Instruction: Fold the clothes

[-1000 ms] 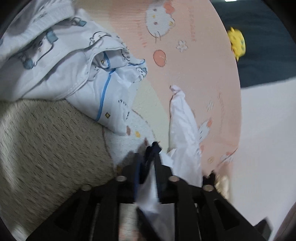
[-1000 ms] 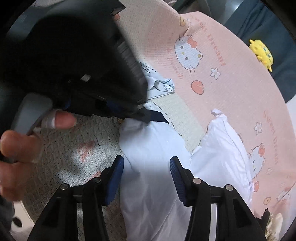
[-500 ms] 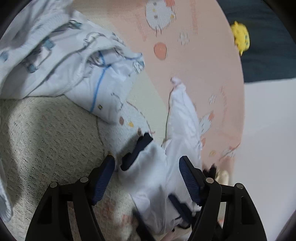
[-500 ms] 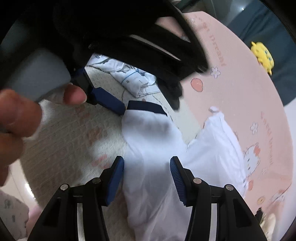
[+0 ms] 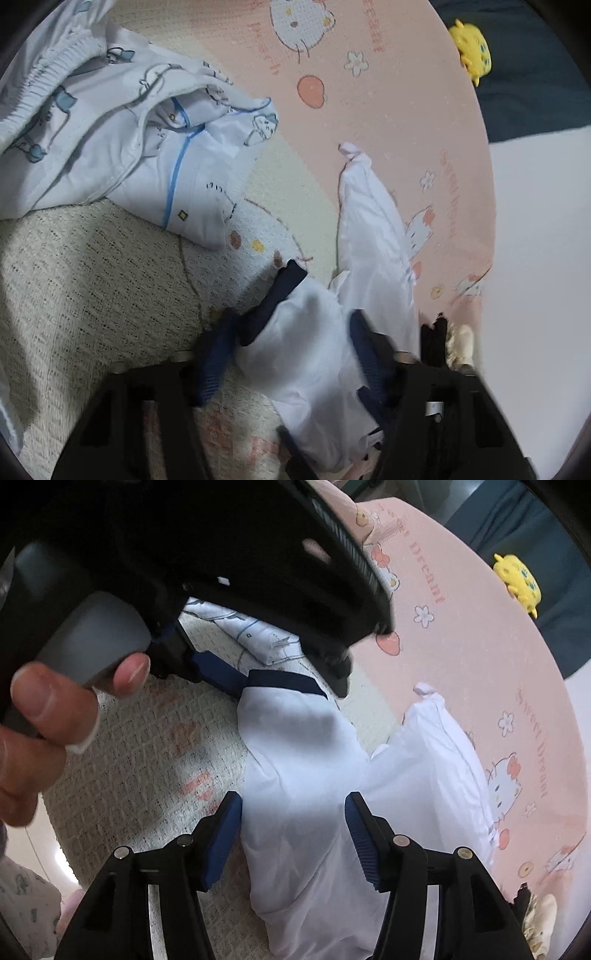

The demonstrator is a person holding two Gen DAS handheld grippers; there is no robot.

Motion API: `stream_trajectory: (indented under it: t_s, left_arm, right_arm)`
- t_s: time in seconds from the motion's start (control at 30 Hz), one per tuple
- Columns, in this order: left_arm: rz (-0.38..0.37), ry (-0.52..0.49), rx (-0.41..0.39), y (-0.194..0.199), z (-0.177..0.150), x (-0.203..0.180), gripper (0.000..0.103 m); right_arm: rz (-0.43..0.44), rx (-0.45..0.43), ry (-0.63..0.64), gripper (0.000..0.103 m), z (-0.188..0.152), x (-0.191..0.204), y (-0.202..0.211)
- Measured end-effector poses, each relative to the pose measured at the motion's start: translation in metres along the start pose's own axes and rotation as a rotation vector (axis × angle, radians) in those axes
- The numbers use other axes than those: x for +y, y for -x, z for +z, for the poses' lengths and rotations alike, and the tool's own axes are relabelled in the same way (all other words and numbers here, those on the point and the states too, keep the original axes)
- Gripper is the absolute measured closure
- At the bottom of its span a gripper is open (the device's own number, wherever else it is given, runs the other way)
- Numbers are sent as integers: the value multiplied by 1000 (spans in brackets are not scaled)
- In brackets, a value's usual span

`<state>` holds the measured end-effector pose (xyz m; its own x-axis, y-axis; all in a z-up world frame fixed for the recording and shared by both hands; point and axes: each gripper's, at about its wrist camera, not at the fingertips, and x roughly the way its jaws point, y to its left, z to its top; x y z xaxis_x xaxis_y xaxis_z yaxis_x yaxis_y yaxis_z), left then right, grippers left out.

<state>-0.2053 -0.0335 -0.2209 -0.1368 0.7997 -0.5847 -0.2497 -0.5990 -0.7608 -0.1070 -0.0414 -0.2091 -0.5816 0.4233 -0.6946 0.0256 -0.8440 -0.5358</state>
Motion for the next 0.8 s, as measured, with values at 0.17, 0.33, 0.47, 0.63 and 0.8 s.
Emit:
stream_trajectory:
  t_s: [0.17, 0.33, 0.47, 0.63, 0.8]
  left_arm:
    - [-28, 66, -24, 2, -5, 14, 88]
    - [-97, 79, 4, -6, -8, 9, 88]
    - [-121, 59, 56, -11, -9, 5, 88]
    - [-165, 33, 88, -9, -14, 1, 88]
    - [-203, 63, 13, 4, -18, 9, 88]
  right_arm:
    - [-16, -10, 28, 46, 1, 4, -2]
    - [-57, -20, 68, 45, 7, 9, -5]
    - [-30, -18, 31, 45, 10, 0, -10]
    - [65, 20, -96, 45, 15, -19, -19]
    - [83, -2, -162, 45, 20, -35, -19]
